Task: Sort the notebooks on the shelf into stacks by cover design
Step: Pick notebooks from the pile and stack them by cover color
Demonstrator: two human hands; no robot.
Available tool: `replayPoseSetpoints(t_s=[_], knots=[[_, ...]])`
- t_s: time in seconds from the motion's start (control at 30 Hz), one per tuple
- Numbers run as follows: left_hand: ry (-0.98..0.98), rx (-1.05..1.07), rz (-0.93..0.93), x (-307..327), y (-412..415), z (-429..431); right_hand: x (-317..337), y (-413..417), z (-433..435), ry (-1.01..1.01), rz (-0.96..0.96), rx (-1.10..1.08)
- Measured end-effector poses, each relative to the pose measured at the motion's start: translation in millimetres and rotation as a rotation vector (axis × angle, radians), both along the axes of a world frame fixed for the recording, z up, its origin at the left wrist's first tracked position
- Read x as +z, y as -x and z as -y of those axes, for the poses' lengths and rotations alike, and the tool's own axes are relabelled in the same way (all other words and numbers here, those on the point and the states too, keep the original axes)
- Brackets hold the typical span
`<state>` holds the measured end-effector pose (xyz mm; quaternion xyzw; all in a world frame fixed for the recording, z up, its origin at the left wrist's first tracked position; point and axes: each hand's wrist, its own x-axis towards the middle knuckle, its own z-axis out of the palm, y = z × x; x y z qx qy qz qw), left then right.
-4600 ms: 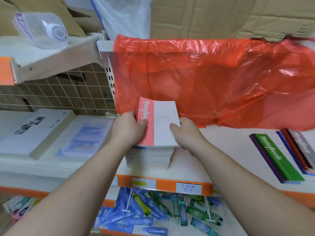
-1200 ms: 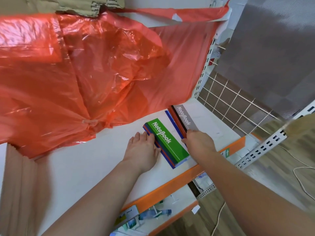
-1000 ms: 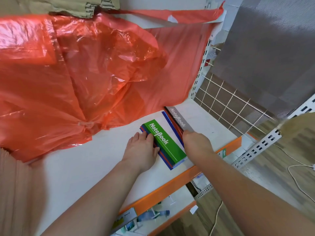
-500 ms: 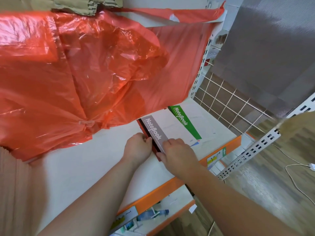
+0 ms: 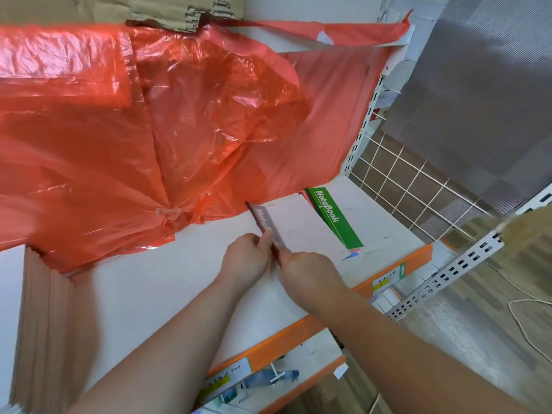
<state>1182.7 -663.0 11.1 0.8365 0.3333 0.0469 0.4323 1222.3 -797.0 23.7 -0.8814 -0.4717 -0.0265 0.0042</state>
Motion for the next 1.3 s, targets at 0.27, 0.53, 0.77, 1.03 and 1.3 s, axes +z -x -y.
replayPoseSetpoints(t_s=[0.27,0.53,0.77,1.03,1.3], knots=[[-0.011,0.182,-0.031,7.1,16.5,-19.3,-11.4,-10.1,10.1,0.079,-0.188,-0.117],[-0.079,0.149,-0.048,13.0,36.5,-25.2,-22.9,-21.3,1.5,0.252,-0.202,-0.147],[-0.098,0.169,-0.05,16.9,46.7,-27.6,-16.9,-23.1,13.0,0.218,-0.221,-0.127],[0.112,0.24,0.032,12.1,54.9,-27.3,-0.7,-2.0,7.3,-0.01,0.031,-0.053],[0.359,0.289,0.194,4.8,42.1,-11.5,-7.8,36.0,-14.2,-0.176,-0.09,0.331]])
